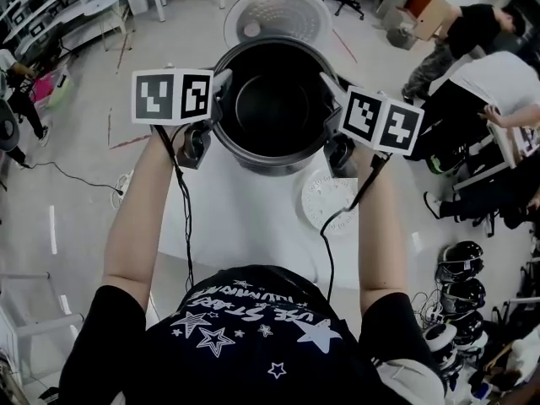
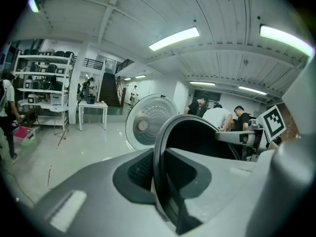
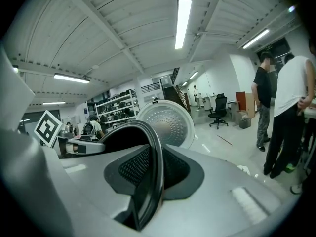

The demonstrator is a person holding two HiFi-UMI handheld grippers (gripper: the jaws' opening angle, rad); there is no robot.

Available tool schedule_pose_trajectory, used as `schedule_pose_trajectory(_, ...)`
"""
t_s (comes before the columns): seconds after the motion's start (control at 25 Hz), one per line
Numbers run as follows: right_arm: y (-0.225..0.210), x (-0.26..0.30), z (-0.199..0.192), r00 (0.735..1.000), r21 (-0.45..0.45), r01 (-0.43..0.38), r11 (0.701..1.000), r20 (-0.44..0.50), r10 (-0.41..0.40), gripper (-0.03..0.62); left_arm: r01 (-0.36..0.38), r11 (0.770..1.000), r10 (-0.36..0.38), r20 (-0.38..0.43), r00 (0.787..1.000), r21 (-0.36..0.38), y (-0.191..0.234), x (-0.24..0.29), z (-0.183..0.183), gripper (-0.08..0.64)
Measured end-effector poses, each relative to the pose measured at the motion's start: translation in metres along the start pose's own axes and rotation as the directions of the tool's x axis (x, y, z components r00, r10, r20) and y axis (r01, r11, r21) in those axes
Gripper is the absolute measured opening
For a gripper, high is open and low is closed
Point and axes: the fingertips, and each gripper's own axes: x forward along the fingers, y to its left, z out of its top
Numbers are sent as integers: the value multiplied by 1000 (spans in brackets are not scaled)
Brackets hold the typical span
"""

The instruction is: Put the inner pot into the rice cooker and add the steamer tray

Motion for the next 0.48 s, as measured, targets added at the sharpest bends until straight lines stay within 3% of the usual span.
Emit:
schedule_pose_trajectory(0.28, -38, 26, 3, 998, 11, -40, 999, -42, 41, 94, -12, 1000, 12, -50, 999, -6, -3, 43, 9, 61)
schedule_pose_trajectory(0.48, -59, 46, -20, 991, 18, -62, 998, -114, 64, 89, -46, 999, 44, -111, 993, -19, 2, 73, -1, 66)
